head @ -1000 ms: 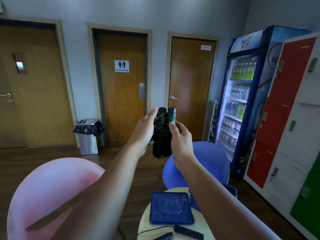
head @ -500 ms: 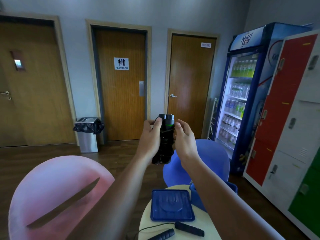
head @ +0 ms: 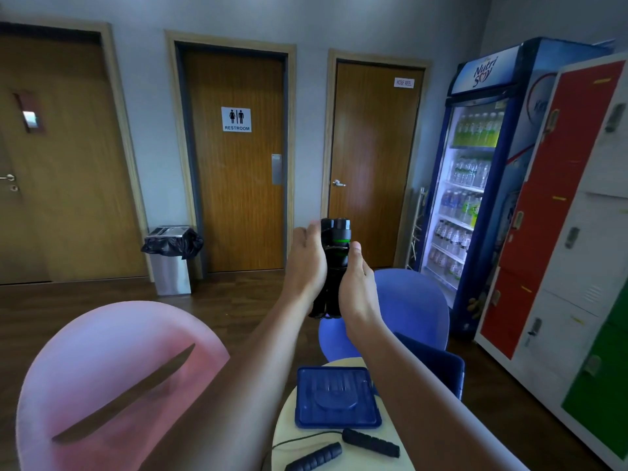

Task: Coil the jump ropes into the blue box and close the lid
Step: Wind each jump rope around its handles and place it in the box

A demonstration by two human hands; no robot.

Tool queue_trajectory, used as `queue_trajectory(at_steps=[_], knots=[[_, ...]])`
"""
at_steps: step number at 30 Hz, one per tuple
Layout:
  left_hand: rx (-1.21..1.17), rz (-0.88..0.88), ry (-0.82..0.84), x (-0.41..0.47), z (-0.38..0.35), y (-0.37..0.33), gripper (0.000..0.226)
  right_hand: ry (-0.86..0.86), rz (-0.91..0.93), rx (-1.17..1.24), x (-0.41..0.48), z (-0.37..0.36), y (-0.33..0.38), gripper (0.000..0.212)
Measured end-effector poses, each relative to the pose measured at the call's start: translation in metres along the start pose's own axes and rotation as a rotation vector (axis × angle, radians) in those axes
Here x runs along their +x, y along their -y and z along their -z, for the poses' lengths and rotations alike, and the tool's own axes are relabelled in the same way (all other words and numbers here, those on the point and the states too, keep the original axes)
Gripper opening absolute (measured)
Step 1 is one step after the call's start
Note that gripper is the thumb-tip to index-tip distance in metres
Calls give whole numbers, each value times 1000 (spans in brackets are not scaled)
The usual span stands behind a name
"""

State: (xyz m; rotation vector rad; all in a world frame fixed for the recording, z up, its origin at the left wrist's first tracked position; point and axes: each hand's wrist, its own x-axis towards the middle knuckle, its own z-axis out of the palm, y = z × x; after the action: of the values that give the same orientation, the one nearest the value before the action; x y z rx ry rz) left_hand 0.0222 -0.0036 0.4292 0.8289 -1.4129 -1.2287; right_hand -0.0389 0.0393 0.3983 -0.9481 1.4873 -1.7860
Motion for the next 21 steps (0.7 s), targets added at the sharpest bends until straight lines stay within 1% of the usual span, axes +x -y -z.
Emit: queue_trajectory(at_steps=[2, 4, 5, 7, 9, 11, 14, 15, 18, 21], knots=[[-4, -35, 9, 0, 0, 5, 45, -15, 15, 11, -4, 0, 0, 77], [23, -80, 1, -1, -2, 10, 45, -44, 64, -2, -5, 0, 1, 62], [54, -103, -12, -1, -3, 11, 44, -71, 99, -26, -6, 1, 1, 57], [104, -151, -42, -5, -6, 12, 43, -131, 159, -81, -4, 2, 0, 60], [145, -193, -40, -7, -9, 15, 43, -157, 182, -111, -2, 4, -2, 65], [144, -210, -35, -7, -9, 17, 43, -143, 179, -115, -2, 7, -2, 67], [139, -215, -16, -5, -10, 21, 40, -95, 157, -97, -3, 12, 0, 78], [135, -211, -16, -4, -11, 21, 39, -83, 144, -102, -2, 14, 1, 78], [111, -213, -45, -3, -15, 22, 34, -68, 110, -93, 2, 17, 6, 65], [114, -272, -91, -4, -17, 17, 29, -62, 112, -70, 4, 16, 12, 68]])
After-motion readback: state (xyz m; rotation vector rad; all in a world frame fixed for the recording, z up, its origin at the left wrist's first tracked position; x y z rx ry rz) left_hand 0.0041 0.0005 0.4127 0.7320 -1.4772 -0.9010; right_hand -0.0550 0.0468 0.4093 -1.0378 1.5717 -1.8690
